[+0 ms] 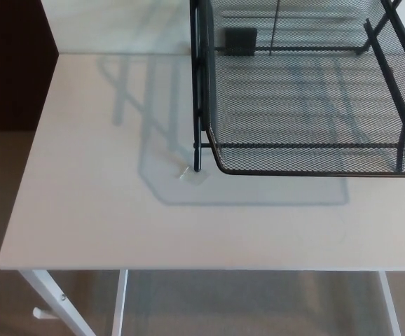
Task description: The robot walk towards a table in front and then pushes a layer of a file tray back to its original position using its right hand
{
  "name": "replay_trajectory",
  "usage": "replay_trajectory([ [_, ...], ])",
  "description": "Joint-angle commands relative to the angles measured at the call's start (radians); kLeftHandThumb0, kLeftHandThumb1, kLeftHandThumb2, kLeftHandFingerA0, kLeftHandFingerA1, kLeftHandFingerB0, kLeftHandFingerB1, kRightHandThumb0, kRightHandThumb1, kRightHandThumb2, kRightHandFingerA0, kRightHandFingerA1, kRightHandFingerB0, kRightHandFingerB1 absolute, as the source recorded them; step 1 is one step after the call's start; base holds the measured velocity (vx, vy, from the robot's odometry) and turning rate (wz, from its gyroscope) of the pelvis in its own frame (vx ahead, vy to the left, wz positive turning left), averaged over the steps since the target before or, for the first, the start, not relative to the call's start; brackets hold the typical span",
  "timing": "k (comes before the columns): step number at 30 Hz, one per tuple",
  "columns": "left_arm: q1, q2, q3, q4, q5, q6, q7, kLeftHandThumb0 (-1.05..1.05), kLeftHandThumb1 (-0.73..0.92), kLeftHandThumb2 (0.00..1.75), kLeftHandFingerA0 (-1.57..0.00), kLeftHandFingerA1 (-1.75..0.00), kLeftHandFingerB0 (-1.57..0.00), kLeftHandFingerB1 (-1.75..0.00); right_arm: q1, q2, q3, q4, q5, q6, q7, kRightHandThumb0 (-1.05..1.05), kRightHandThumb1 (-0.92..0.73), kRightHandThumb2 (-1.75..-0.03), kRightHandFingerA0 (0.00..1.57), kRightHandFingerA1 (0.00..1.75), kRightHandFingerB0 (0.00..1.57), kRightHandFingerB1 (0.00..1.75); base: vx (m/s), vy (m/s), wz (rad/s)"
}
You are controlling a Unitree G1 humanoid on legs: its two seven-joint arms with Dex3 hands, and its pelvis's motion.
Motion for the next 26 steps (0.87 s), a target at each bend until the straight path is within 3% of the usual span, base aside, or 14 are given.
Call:
replay_trajectory([
  [1, 0.046, 0.023, -0.033, 0.063, 0.061, -0.065, 0.007, -0.26, 0.50, 0.55, -0.65, -0.52, -0.44, -0.40, -0.057, 0.036, -0.037, 0.207, 0.488, 0.315, 0.397, -0.64, -0.45, -0.80, 0.04, 0.50, 0.05, 0.35, 0.00, 0.000, 0.00],
  [3, 0.043, 0.023, -0.040, 0.063, 0.071, -0.064, 0.029, -0.28, 0.47, 0.54, -0.68, -0.52, -0.45, -0.39, -0.060, 0.035, -0.038, 0.207, 0.492, 0.319, 0.405, -0.66, -0.45, -0.79, 0.03, 0.49, 0.06, 0.34, 0.00, 0.000, 0.00],
  [4, 0.039, 0.023, -0.041, 0.064, 0.071, -0.059, 0.036, -0.26, 0.46, 0.54, -0.69, -0.52, -0.43, -0.39, -0.061, 0.035, -0.037, 0.201, 0.501, 0.327, 0.415, -0.61, -0.59, -0.59, 0.04, 0.46, 0.09, 0.29, 0.00, 0.000, 0.00],
  [5, 0.035, 0.024, -0.040, 0.067, 0.066, -0.054, 0.035, -0.26, 0.47, 0.54, -0.66, -0.51, -0.42, -0.39, -0.062, 0.034, -0.034, 0.196, 0.509, 0.331, 0.427, -0.67, -0.45, -0.80, 0.03, 0.50, 0.05, 0.33, 0.00, 0.000, 0.00],
  [7, 0.030, 0.024, -0.041, 0.073, 0.061, -0.057, 0.033, -0.26, 0.46, 0.53, -0.66, -0.51, -0.43, -0.39, -0.074, 0.030, -0.036, 0.210, 0.506, 0.327, 0.432, -0.65, -0.45, -0.81, 0.04, 0.49, 0.05, 0.33, 0.00, 0.000, 0.00],
  [8, 0.029, 0.025, -0.041, 0.073, 0.061, -0.057, 0.034, -0.26, 0.46, 0.53, -0.66, -0.50, -0.43, -0.39, -0.078, 0.031, -0.038, 0.214, 0.511, 0.330, 0.437, -0.62, -0.59, -0.60, 0.04, 0.42, 0.07, 0.27, 0.00, 0.000, 0.00],
  [10, 0.029, 0.028, -0.045, 0.063, 0.062, -0.052, 0.035, -0.36, 0.40, 0.64, -0.59, -0.55, -0.39, -0.45, -0.080, 0.032, -0.039, 0.197, 0.519, 0.360, 0.444, -0.61, -0.59, -0.60, 0.05, 0.40, 0.09, 0.26, 0.00, 0.000, 0.00],
  [16, 0.007, 0.031, -0.053, 0.069, 0.070, -0.051, 0.048, -0.40, 0.38, 0.64, -0.60, -0.55, -0.42, -0.46, -0.103, 0.033, -0.050, 0.205, 0.553, 0.354, 0.472, -0.61, -0.59, -0.61, 0.05, 0.39, 0.08, 0.25, 0.00, 0.000, 0.00],
  [17, 0.002, 0.028, -0.051, 0.069, 0.068, -0.048, 0.057, -0.38, 0.38, 0.63, -0.60, -0.54, -0.42, -0.45, -0.112, 0.031, -0.054, 0.226, 0.557, 0.339, 0.479, -0.65, -0.43, -0.81, 0.04, 0.43, 0.04, 0.30, 0.00, 0.000, 0.00],
  [18, 0.001, 0.029, -0.051, 0.070, 0.068, -0.048, 0.056, -0.37, 0.39, 0.63, -0.60, -0.55, -0.42, -0.45, -0.112, 0.030, -0.054, 0.224, 0.557, 0.341, 0.481, -0.60, -0.59, -0.60, 0.06, 0.39, 0.07, 0.25, 0.00, 0.000, 0.00],
  [24, -0.005, 0.039, -0.066, 0.078, 0.071, -0.042, 0.041, -0.36, 0.44, 0.65, -0.55, -0.53, -0.40, -0.44, -0.109, 0.029, -0.056, 0.212, 0.556, 0.349, 0.494, -0.59, -0.60, -0.60, 0.04, 0.42, 0.07, 0.27, 0.00, 0.000, 0.00],
  [26, -0.006, 0.041, -0.064, 0.080, 0.064, -0.040, 0.029, -0.26, 0.52, 0.55, -0.54, -0.47, -0.42, -0.38, -0.110, 0.029, -0.058, 0.213, 0.554, 0.349, 0.494, -0.61, -0.59, -0.61, 0.04, 0.41, 0.07, 0.27, 0.00, 0.000, 0.00],
])
